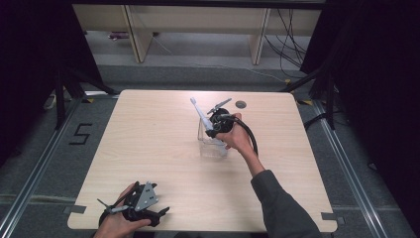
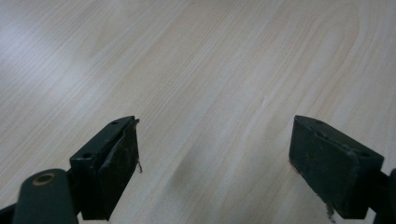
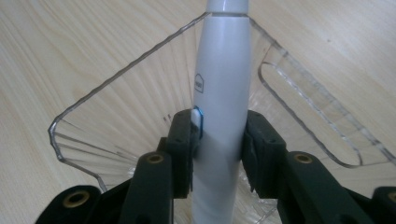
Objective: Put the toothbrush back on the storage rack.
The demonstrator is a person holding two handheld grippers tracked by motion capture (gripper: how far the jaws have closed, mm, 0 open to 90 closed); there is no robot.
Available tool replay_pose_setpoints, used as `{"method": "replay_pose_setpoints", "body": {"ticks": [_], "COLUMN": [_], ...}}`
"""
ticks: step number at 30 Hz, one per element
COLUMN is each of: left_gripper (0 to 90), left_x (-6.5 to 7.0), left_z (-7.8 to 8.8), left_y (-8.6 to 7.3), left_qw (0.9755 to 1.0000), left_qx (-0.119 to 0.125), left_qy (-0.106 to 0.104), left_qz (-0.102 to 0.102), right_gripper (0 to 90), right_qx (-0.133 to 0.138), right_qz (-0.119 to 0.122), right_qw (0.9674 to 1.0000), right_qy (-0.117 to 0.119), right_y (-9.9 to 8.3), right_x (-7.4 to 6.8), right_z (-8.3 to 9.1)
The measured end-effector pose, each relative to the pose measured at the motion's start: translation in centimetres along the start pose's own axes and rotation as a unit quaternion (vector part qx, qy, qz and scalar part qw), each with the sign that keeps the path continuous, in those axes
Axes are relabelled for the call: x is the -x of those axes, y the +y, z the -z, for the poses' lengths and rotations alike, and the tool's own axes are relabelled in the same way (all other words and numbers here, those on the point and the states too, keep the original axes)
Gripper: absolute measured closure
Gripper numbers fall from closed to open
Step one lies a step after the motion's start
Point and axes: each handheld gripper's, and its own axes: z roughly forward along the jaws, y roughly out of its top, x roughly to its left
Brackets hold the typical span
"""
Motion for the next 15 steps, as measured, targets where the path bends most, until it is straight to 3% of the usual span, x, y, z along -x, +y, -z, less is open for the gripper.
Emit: {"method": "replay_pose_setpoints", "body": {"ticks": [3,10,14,15], "left_gripper": [15.4,15.4,15.4,15.4], "left_x": [-0.04,-0.18,-0.01,-0.15], "left_z": [0.06,0.1,-0.03,0.03], "left_y": [0.01,0.04,-0.02,0.0], "left_qw": [1.0,0.9999,1.0,0.9999], "left_qx": [-0.002,-0.008,0.0,-0.008], "left_qy": [0.0,0.003,0.001,0.003], "left_qz": [-0.001,-0.007,0.001,-0.007], "right_gripper": [66.5,63.4,58.1,56.9], "right_qx": [0.002,0.004,0.019,0.024], "right_qz": [0.015,-0.009,-0.003,-0.001], "right_qw": [0.9999,0.9999,0.9998,0.9997], "right_qy": [0.003,0.004,0.001,0.008], "right_y": [-0.02,-0.07,-0.09,-0.08], "right_x": [0.1,0.04,0.19,0.19], "right_z": [-0.3,0.0,0.52,0.62]}}
